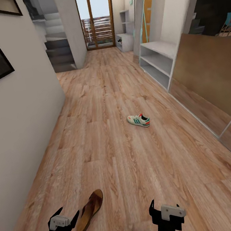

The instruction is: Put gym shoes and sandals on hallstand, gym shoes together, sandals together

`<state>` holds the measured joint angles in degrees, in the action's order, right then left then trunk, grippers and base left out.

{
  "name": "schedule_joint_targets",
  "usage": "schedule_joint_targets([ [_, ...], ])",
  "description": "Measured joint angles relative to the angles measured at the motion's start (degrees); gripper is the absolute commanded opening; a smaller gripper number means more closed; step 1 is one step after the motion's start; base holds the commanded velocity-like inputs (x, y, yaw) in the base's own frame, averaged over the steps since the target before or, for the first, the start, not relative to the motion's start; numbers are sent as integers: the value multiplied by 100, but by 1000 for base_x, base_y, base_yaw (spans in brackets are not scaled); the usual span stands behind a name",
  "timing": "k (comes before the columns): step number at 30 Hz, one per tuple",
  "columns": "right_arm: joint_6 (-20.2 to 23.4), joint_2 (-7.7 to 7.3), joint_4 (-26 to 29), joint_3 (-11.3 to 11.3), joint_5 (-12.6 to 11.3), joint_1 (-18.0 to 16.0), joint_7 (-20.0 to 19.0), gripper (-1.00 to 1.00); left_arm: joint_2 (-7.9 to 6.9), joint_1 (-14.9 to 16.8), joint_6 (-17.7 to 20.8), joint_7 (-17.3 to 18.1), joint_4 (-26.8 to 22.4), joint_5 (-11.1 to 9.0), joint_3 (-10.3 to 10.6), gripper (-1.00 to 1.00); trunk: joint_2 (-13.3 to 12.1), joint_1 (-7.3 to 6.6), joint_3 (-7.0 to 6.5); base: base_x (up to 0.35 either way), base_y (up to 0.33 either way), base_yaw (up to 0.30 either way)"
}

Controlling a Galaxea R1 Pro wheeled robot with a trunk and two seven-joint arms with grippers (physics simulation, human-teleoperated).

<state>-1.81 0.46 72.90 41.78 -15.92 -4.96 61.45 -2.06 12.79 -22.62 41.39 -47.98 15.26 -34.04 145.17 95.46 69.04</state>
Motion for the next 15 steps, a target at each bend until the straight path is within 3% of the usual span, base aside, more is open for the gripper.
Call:
schedule_joint_targets([
  [15, -3, 0, 0, -4, 0, 0, 1, 100, 0, -1, 4, -3, 4, 0, -9, 100, 0, -1, 0, -30, 65, 0],
])
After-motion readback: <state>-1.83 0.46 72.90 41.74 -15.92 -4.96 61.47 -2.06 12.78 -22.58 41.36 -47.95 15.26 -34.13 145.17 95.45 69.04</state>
